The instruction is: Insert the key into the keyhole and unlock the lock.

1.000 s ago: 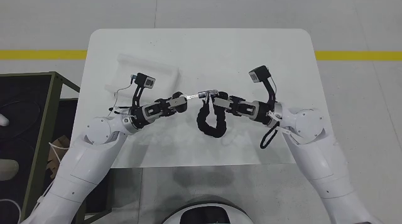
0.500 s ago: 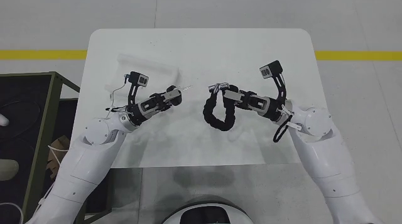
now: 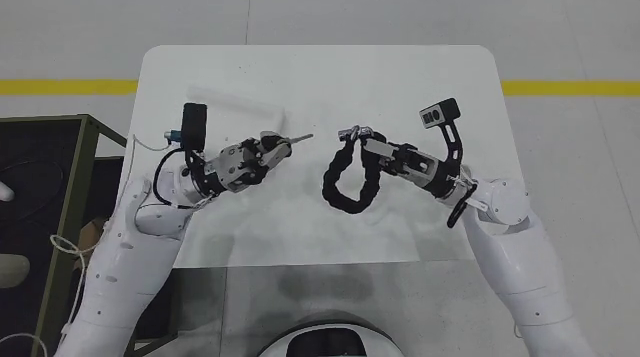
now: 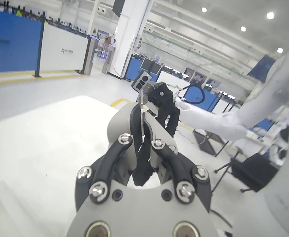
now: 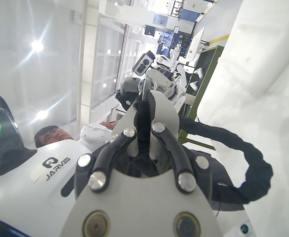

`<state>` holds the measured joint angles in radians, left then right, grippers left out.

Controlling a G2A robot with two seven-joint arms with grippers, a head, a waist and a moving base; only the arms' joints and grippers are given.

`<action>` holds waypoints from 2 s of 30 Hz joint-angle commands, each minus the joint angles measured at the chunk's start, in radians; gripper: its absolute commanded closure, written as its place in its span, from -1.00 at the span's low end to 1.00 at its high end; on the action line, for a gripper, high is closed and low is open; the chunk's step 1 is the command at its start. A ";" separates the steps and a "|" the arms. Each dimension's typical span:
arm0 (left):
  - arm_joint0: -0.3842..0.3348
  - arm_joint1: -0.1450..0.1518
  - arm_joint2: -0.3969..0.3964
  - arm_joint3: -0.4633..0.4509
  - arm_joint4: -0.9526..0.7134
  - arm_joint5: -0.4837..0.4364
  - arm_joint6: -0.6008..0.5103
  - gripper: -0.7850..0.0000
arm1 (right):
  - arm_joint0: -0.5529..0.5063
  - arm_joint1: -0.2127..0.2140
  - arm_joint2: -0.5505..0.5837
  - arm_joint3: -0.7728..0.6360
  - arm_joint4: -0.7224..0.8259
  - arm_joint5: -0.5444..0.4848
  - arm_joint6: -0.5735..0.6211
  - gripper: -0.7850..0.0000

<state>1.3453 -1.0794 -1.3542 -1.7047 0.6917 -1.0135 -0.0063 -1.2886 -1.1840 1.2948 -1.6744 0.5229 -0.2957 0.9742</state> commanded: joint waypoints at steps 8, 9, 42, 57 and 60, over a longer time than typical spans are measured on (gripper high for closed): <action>-0.006 -0.020 0.035 0.060 0.629 0.070 0.497 1.00 | 0.016 0.005 -0.005 -0.014 -0.071 0.001 0.056 1.00; -0.006 -0.020 0.035 0.060 0.629 0.070 0.497 1.00 | 0.016 0.005 -0.005 -0.014 -0.071 0.001 0.056 1.00; 0.090 0.001 -0.023 0.020 1.778 1.501 1.048 1.00 | -0.024 0.013 -0.006 -0.107 -0.119 0.088 -0.041 1.00; 0.087 0.004 -0.028 0.032 1.819 1.495 1.044 1.00 | -0.024 0.016 -0.018 -0.105 -0.124 0.088 -0.021 1.00; 0.093 0.006 -0.021 0.028 1.777 1.453 1.080 1.00 | -0.019 0.018 -0.016 -0.105 -0.104 0.087 0.014 1.00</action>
<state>1.4383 -1.0747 -1.3758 -1.6771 2.4897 0.4532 1.0552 -1.3101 -1.1669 1.2787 -1.7795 0.4132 -0.2089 0.9709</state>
